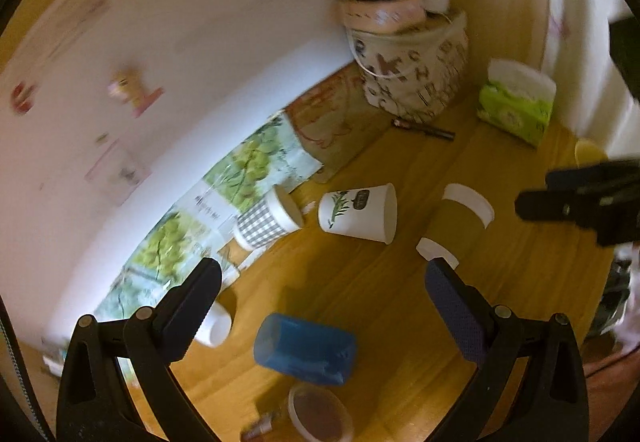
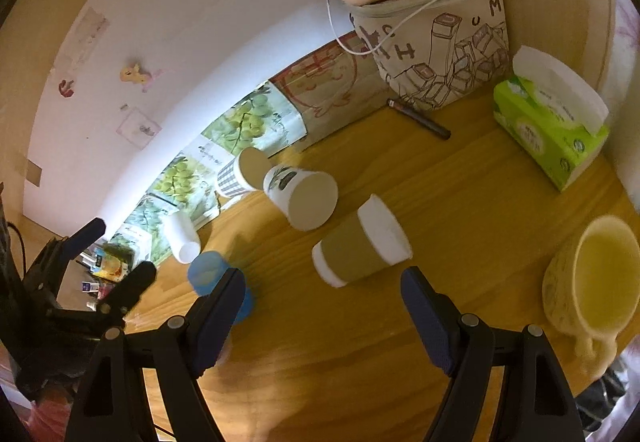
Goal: Flip cup upright
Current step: 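Move both tools toward the tipped brown-sleeved paper cup, then close the left gripper around the brown-sleeved paper cup's sleeve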
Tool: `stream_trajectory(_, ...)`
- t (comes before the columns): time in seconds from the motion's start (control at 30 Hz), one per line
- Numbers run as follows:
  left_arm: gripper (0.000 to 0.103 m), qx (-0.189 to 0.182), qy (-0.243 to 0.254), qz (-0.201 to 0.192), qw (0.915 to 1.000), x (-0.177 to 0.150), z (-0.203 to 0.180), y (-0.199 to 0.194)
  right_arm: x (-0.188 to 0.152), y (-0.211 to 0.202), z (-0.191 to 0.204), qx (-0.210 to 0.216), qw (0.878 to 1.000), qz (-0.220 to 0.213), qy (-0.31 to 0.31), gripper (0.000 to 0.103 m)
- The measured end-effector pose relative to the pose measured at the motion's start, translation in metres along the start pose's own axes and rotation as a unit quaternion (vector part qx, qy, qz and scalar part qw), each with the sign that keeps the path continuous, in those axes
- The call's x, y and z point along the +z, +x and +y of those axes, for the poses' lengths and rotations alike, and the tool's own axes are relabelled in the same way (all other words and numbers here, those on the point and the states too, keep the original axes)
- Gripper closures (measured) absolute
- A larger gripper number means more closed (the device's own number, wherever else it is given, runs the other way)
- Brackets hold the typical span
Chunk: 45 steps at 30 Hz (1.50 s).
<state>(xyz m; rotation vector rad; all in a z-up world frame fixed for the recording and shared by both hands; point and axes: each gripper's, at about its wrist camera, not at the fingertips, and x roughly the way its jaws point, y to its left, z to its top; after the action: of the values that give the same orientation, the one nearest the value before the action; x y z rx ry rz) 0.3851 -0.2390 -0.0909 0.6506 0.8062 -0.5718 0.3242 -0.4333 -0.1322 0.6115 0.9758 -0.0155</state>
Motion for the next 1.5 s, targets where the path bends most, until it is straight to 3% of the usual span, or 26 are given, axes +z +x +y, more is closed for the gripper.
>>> stream_trajectory(0.3, 0.001, -0.041, 0.09, 0.017, 0.995, 0.012, -0.026, 0.043, 0.025, 0.012, -0.015, -0.012, 0.999, -0.015, -0.027, 0.022)
stream_trajectory(0.53, 0.001, -0.081, 0.149, 0.014, 0.9855, 0.019, -0.044, 0.066, 0.039, 0.012, -0.024, -0.011, 0.997, -0.06, -0.053, 0.022)
stream_trajectory(0.87, 0.001, -0.14, 0.184, 0.024, 0.9726, 0.025, -0.061, 0.099, 0.043, 0.004, -0.029, 0.022, 0.99, -0.112, -0.078, 0.022)
stream_trajectory(1.3, 0.001, -0.181, 0.21, 0.078, 0.9577, 0.025, -0.076, 0.139, 0.047, 0.009, -0.039, 0.027, 0.99, -0.116, -0.071, 0.022)
stream_trajectory(1.5, 0.001, -0.188, 0.21, 0.071, 0.9569, 0.026, -0.075, 0.141, 0.048, 0.012, -0.044, 0.023, 0.992, -0.112, -0.059, 0.022)
